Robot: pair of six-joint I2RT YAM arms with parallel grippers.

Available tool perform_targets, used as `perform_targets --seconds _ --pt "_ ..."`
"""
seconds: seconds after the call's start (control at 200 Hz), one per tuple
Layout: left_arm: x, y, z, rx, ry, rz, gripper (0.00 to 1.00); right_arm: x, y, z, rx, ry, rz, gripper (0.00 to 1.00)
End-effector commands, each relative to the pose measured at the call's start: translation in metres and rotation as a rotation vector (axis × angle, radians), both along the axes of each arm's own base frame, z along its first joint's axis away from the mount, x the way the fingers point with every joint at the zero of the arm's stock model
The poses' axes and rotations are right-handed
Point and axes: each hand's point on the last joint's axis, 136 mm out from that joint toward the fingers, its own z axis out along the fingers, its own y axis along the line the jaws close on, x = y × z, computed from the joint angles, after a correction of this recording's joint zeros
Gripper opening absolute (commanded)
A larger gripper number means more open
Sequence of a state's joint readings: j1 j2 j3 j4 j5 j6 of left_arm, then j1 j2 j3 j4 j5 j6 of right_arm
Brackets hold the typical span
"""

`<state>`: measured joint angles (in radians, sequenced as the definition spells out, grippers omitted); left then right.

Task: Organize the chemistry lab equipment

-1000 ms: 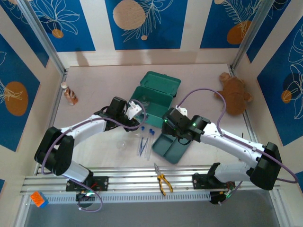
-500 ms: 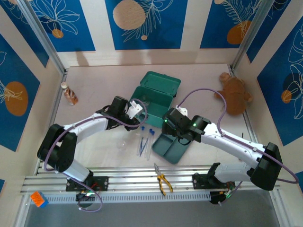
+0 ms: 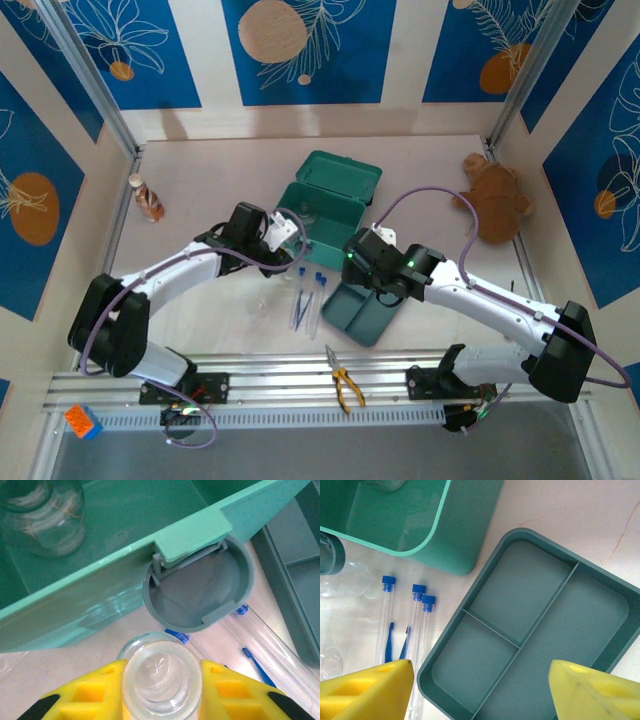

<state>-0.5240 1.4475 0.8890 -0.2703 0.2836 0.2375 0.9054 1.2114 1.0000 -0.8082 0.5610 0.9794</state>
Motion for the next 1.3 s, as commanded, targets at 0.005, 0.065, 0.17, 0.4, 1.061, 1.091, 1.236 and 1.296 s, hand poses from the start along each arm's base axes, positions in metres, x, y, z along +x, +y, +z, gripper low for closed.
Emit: perform_targets --seconds 0.005,0.065,0.17,0.4,1.061,1.091,1.236,1.296 --pt "-0.006 0.010 0.009 0.015 -0.001 0.001 0.28 -0.003 -0.004 0.000 -0.003 -0.003 -0.014 0.72" --pt "-0.007 0.015 0.010 0.025 0.007 0.006 0.28 -0.002 -0.002 0.000 -0.001 -0.002 -0.010 0.72" --pt "-0.010 0.025 0.013 0.035 0.019 0.019 0.27 0.000 0.002 0.000 -0.002 -0.003 0.000 0.72" --pt "-0.019 0.038 0.034 0.045 0.022 0.007 0.27 0.005 0.011 0.002 0.001 -0.009 0.023 0.72" --pt "0.028 0.007 0.151 -0.063 -0.044 0.021 0.27 0.006 0.003 0.009 0.015 -0.033 0.016 0.72" --pt "0.032 0.005 0.153 -0.064 -0.045 0.022 0.27 0.006 0.001 0.009 0.016 -0.035 0.010 0.72" --pt "0.049 -0.007 0.154 -0.064 -0.047 0.018 0.27 0.002 -0.006 0.008 0.014 -0.036 -0.005 0.72" --pt "0.054 -0.013 0.153 -0.064 -0.049 0.013 0.27 0.001 -0.009 0.007 0.012 -0.036 -0.013 0.72"
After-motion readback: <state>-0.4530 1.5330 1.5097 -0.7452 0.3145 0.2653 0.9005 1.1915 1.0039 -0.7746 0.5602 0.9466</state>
